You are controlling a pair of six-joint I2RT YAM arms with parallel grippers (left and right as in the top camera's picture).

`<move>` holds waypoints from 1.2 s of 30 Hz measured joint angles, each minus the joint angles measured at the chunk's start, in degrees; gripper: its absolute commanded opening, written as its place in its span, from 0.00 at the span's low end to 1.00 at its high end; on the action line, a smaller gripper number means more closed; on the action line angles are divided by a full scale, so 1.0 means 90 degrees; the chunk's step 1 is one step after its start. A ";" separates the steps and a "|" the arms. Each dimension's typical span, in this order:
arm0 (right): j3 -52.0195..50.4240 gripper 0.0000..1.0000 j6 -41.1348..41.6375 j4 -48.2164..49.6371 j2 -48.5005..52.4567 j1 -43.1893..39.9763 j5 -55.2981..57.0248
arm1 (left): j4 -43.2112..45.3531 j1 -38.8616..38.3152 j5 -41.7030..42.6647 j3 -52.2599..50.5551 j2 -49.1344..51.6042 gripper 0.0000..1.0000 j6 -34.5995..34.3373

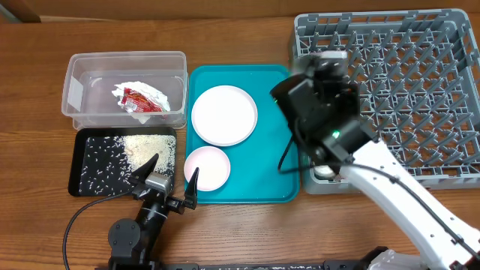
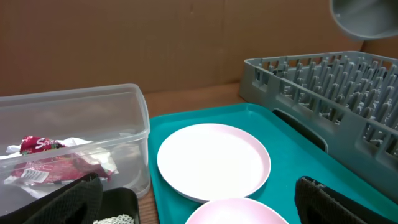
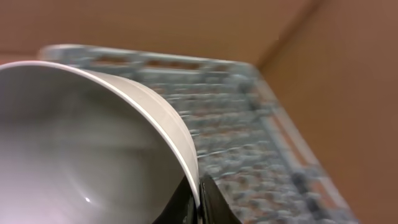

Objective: Sort waste into correct bins and load items into the dishwasher
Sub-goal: 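Lift the white bowl and move it over the dish rack, then lower the white bowl into the rack and release it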

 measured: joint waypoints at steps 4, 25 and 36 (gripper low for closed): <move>0.0000 0.04 0.0010 -0.0005 0.0306 -0.0816 0.0403 | 0.0000 0.0000 0.0000 0.0000 0.0000 1.00 0.0000; 0.0000 0.04 0.0070 -0.0034 0.2118 -0.2701 0.0245 | 0.0000 0.0000 0.0000 0.0000 0.0000 1.00 0.0002; -0.0002 0.06 0.0248 -0.0571 0.2232 -0.2052 0.0104 | 0.0000 0.0000 0.0000 0.0000 0.0000 1.00 0.0002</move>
